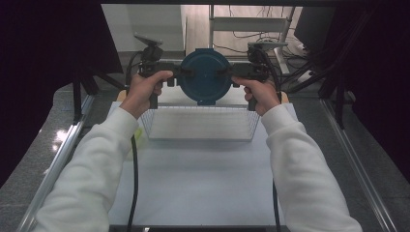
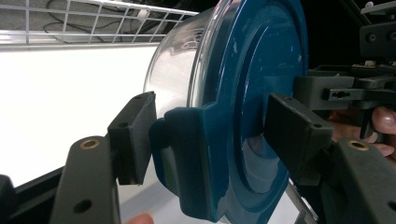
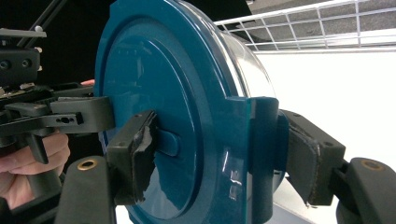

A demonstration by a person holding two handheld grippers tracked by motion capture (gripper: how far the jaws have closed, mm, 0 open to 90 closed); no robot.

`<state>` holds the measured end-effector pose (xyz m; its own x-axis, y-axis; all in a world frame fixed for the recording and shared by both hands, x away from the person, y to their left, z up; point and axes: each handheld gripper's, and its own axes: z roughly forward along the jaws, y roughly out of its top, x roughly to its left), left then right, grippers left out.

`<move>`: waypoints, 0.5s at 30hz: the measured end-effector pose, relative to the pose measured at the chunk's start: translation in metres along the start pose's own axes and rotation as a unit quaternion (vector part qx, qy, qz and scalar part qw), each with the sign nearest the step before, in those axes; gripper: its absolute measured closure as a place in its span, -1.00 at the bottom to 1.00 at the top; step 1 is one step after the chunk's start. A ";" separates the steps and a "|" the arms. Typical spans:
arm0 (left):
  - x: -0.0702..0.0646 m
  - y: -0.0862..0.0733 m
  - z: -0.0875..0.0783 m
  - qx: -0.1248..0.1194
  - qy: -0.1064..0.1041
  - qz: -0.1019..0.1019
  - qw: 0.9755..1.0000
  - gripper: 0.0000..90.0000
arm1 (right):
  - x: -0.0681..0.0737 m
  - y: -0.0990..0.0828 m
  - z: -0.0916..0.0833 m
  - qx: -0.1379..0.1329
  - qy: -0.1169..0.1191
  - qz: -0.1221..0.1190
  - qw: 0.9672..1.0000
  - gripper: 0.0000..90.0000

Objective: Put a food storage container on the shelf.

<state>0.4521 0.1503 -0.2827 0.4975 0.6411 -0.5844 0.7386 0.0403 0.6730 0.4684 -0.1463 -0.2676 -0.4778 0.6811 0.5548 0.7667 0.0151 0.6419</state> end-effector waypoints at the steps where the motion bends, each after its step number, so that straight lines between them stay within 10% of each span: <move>1: 0.003 0.000 0.002 0.003 -0.001 -0.004 1.000 -0.20 | -0.002 0.000 0.002 0.002 -0.002 0.001 1.000 -0.30; 15: 0.028 0.004 0.025 0.007 -0.004 -0.048 0.999 -0.21 | -0.027 0.005 0.024 0.008 -0.005 0.050 0.999 -0.30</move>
<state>0.4805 0.1497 -0.3074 0.4267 0.6292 -0.6497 0.7898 0.0907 0.6066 0.4955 -0.1470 -0.2921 -0.3946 0.6876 0.6095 0.8166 -0.0417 0.5757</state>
